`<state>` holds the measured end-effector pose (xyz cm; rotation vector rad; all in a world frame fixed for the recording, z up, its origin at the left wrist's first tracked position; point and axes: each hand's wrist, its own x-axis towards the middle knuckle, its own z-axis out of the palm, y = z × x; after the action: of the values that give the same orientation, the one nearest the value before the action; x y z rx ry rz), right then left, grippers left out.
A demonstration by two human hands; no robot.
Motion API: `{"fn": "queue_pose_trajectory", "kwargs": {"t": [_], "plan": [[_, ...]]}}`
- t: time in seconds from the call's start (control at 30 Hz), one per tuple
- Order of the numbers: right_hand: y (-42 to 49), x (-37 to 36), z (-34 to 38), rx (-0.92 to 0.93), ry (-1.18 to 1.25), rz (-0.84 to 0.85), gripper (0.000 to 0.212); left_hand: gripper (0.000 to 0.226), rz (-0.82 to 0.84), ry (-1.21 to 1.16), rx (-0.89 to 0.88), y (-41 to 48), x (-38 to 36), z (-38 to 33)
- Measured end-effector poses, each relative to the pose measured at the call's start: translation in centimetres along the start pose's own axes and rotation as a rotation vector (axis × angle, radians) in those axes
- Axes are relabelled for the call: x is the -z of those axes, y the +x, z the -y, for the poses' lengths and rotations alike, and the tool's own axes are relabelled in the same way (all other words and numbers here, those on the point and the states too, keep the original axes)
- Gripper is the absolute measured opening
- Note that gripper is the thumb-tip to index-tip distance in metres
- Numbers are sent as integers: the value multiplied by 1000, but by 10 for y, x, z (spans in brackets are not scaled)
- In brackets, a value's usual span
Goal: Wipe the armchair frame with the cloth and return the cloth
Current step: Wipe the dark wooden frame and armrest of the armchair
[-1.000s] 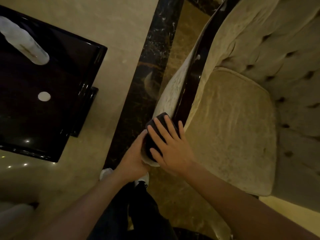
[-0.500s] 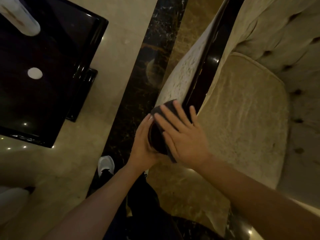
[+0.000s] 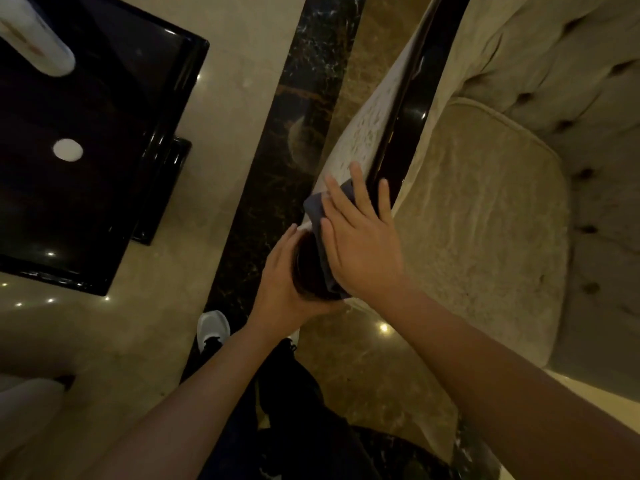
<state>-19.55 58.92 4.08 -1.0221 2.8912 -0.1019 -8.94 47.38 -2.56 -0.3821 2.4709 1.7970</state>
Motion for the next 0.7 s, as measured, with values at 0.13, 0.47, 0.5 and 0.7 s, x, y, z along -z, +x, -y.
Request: {"fn": "queue_pose_trajectory", "kwargs": {"t": [0.13,0.47,0.5,0.7], "plan": [[-36,-8,2,-65,82,-54,51,121,-7,102,-36,-13,2,-17],[-57,-15,-28,47,103,-148,53,143,-16,794,-44,8,-20,-53],[-50,-13,-35,60,90,-148,55,145,-13,823,-34,12,-23,-57],[6,13,-71,11,62,-170,61,133,-34,893,-6,33,-31,-67]]}}
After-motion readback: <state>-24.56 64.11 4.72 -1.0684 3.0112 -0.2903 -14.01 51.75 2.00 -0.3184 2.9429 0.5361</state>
